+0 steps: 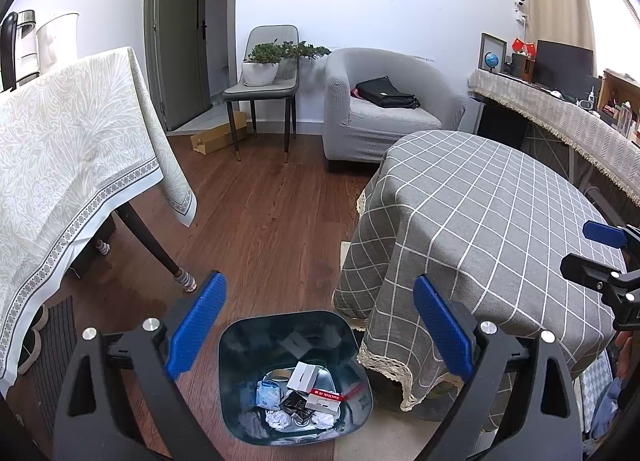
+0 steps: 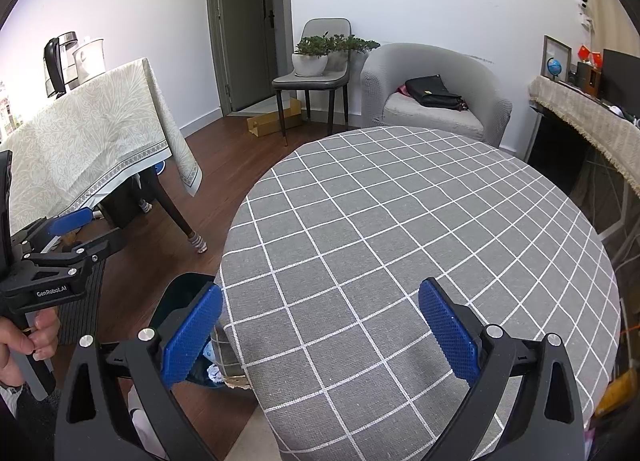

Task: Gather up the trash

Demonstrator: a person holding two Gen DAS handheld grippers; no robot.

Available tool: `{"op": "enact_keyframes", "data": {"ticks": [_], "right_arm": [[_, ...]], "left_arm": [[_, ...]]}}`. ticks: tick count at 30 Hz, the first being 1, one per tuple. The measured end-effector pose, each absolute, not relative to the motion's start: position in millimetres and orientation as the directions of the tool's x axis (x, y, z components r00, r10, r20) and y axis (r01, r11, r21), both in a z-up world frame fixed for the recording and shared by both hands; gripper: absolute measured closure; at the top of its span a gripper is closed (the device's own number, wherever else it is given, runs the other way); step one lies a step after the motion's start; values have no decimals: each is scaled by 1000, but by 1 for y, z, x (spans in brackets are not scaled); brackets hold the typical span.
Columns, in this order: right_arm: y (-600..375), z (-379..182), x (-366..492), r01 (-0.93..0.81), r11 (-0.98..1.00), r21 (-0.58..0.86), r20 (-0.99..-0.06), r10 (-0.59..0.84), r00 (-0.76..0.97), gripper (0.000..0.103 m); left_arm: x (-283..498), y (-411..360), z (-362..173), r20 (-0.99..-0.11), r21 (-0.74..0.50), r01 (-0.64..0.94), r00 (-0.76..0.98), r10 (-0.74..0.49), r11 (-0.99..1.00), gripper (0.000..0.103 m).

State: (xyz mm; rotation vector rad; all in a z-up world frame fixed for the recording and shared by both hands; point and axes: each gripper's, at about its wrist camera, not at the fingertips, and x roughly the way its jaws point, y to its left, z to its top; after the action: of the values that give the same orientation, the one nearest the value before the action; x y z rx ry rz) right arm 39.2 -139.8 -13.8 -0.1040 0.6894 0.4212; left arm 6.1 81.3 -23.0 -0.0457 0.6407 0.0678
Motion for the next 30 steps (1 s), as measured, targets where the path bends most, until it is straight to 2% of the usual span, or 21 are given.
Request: {"op": "enact_keyframes", "data": {"ticks": [30], "right_arm": [[-134,-16,39,-406,913,42,-644,335,687,4]], "left_arm": [[6,79,-23,-608,-10,-69,792,48,998,7]]}}
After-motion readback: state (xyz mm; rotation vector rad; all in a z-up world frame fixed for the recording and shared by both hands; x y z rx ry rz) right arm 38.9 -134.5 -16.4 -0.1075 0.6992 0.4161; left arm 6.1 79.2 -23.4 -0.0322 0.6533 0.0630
